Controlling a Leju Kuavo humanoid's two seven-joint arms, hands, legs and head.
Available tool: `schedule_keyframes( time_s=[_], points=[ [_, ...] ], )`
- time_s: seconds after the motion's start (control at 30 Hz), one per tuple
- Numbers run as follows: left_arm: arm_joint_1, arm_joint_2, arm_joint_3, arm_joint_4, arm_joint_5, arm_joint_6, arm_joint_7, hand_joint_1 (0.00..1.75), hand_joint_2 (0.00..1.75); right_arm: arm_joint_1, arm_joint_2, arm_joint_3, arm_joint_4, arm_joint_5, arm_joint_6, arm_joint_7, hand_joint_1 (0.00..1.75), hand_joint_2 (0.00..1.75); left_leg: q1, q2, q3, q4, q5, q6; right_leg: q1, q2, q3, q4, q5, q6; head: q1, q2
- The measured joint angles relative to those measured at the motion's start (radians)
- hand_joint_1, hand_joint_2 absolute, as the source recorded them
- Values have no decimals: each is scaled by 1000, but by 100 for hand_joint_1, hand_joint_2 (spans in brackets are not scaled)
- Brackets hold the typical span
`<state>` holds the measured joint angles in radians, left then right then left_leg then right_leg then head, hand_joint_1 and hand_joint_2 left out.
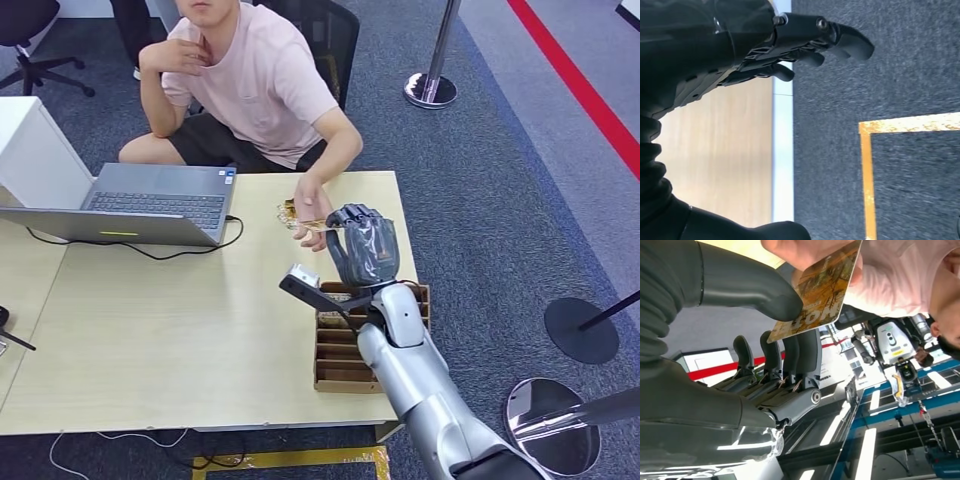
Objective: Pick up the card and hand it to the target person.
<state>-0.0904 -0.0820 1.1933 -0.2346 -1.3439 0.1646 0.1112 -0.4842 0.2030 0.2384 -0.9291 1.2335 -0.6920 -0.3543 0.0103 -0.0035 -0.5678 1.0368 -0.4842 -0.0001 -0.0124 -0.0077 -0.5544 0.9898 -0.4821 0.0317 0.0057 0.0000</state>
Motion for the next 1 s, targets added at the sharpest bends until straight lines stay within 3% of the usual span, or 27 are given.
schedule_keyframes(
  time_s=[0.23,0.37,0.43,0.57,0.83,1.0],
  points=[
    [0,0,0,0,-3,-8,-12,0,175,-59,45,-87,84,60,0,17,117,175,0,0,0,0,0,0,0,0,0,0,0,0,0,0],
    [0,0,0,0,-4,-11,-24,0,175,-80,57,-103,116,70,-1,31,0,175,0,0,0,0,0,0,0,0,0,0,0,0,0,0],
    [0,0,0,0,-4,-12,-29,0,175,-90,62,-110,128,72,-1,33,0,175,0,0,0,0,0,0,0,0,0,0,0,0,0,0],
    [0,0,0,0,1,-6,-31,0,0,-102,67,-115,145,80,-1,39,0,175,0,0,0,0,0,0,0,0,0,0,0,0,0,0],
    [0,0,0,0,4,2,-30,0,0,-115,71,-129,167,67,-2,39,0,175,0,0,0,0,0,0,0,0,0,0,0,0,0,0],
    [1,2,1,0,17,8,-27,0,0,-164,67,-192,188,-76,-2,15,0,175,0,0,0,0,0,0,0,0,0,0,0,0,0,0]
  ],
)
